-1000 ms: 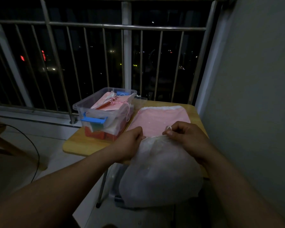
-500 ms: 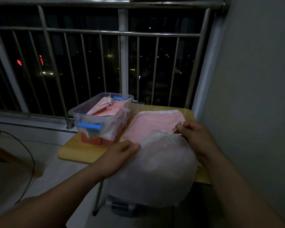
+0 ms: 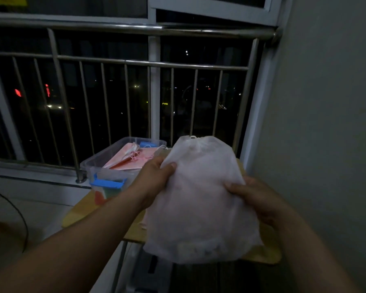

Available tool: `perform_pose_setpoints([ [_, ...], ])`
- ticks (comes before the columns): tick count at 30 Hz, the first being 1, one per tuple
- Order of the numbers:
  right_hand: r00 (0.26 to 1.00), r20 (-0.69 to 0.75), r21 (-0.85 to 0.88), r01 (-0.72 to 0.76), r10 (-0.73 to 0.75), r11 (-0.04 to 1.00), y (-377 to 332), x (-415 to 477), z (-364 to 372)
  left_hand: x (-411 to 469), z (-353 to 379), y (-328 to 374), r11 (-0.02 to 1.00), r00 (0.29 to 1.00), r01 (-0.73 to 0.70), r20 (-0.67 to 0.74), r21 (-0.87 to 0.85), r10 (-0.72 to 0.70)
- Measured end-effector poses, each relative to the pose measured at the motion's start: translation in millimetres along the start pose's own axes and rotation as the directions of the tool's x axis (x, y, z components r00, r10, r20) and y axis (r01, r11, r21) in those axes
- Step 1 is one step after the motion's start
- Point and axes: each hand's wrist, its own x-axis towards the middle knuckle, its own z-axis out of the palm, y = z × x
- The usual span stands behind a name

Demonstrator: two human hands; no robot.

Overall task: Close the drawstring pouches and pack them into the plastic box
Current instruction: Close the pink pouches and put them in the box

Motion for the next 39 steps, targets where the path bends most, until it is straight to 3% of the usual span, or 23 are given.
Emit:
perform_pose_setpoints([
  [3,0.985,-0.173,-0.023,-0.006,0.002,1.0,6.8,22.2,-2.3,19.5,-8.7,-8.3,0.989,0.978,0.148,0.145,0.029,-0.151],
  [5,0.979,-0.201,0.009,-0.011,0.013,1.0,15.9,32.3,-6.6,31.8,-11.3,-19.0,0.977,0.957,0.189,0.202,0.099,-0.206],
  [7,0.976,-0.217,0.054,-0.01,0.022,0.999,26.1,41.0,-10.1,36.5,-8.4,-25.9,0.978,0.959,0.173,0.205,0.114,-0.194],
  [10,0.961,-0.27,0.198,-0.01,0.065,0.98,34.1,48.3,-9.5,38.9,-0.3,-36.4,0.981,0.976,0.188,0.124,-0.045,-0.181],
  [15,0.944,-0.257,0.324,-0.12,0.209,0.938,46.4,55.9,-13.6,32.5,11.6,-50.9,0.896,0.936,0.342,0.022,-0.282,-0.351],
  [17,0.946,-0.178,0.405,-0.181,0.272,0.896,44.9,53.5,-18.0,32.2,11.3,-55.3,0.853,0.924,0.364,0.032,-0.373,-0.381],
  [19,0.955,-0.088,0.458,-0.214,0.284,0.863,40.2,50.5,-17.4,30.1,13.6,-57.2,0.88,0.938,0.331,0.012,-0.34,-0.348],
  [23,0.947,-0.044,0.252,-0.297,0.317,0.921,41.1,46.9,-14.2,26.4,16.4,-62.0,0.987,0.979,0.16,-0.124,-0.025,-0.161],
  [26,0.937,-0.154,0.096,-0.302,0.314,0.948,46.1,49.4,-13.1,25.3,9.9,-61.6,0.994,0.989,0.107,-0.108,0.016,-0.105],
  [29,0.937,-0.255,0.073,-0.227,0.238,0.971,37.8,47.7,-6.8,19.9,5.5,-61.0,0.991,0.991,0.109,-0.074,-0.081,-0.115],
  [32,0.937,-0.294,0.095,-0.17,0.19,0.981,29.2,48.2,-7.3,11.9,6.2,-58.4,0.956,0.971,0.232,-0.01,-0.179,-0.238],
  [35,0.956,-0.226,0.117,-0.162,0.185,0.98,18.1,40.2,-8.5,5.4,8.6,-53.8,0.949,0.967,0.248,-0.015,-0.196,-0.255],
  [39,0.936,-0.118,0.092,-0.322,0.332,0.942,4.1,20.5,-4.9,4.9,14.7,-38.6,0.934,0.978,0.141,-0.098,-0.329,-0.182],
])
